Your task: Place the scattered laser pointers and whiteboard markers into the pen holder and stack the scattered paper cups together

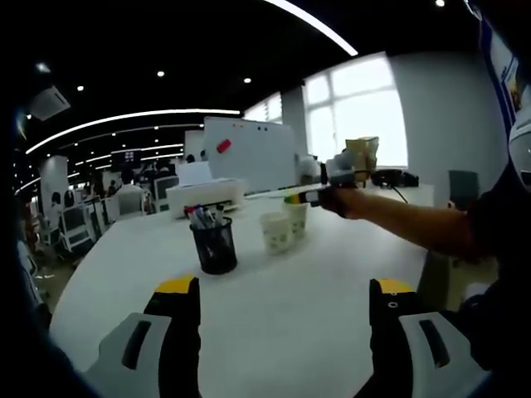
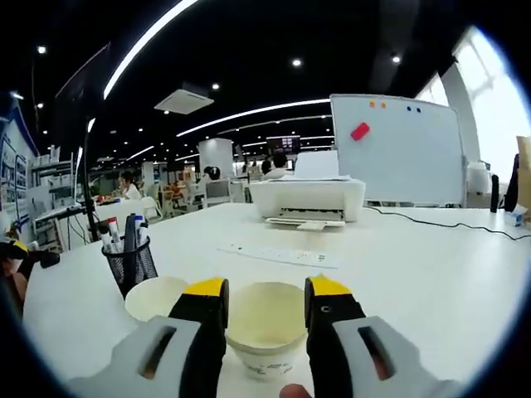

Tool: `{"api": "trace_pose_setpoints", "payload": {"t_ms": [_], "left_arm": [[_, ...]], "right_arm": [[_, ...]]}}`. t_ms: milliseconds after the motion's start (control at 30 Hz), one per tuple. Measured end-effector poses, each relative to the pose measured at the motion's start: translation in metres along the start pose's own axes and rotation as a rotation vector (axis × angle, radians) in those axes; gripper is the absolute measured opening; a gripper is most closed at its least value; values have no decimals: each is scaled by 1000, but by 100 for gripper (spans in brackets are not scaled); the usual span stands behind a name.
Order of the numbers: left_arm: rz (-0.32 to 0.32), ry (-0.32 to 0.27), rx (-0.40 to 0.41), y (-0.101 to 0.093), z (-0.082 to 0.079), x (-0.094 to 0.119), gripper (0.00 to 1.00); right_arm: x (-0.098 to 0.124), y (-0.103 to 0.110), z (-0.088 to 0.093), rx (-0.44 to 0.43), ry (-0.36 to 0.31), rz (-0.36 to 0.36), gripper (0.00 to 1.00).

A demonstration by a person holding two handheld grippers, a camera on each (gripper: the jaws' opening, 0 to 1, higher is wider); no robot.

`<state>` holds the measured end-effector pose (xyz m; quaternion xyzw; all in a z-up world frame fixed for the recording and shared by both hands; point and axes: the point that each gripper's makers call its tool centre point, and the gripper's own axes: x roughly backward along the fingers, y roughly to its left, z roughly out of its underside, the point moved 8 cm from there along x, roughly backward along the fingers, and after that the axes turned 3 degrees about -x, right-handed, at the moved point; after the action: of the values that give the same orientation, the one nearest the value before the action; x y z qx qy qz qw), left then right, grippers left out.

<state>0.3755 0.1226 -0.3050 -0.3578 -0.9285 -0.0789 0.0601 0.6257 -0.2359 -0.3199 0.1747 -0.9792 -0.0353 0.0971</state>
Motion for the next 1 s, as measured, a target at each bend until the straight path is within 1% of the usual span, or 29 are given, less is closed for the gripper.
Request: {"api": "trace_pose_setpoints", "payload": {"t_ms": [300,633,733,867,1000], "left_arm": [[0,0,6,1,1,-1,86],[4,3,6,-1,2,-2,86],[2,5,2,-1,1,-1,86],[-1,0,0,0,0,0,86],[1,-2,2,-1,0,1,86]], "right_arm": [[1,-2,1,11,4,11,32],[0,2,1,24,13,6,35],[0,3,-2,32,14,6,38],[1,3,-5,30,3,7,40],[2,2,-7,45,13,19,44]]}}
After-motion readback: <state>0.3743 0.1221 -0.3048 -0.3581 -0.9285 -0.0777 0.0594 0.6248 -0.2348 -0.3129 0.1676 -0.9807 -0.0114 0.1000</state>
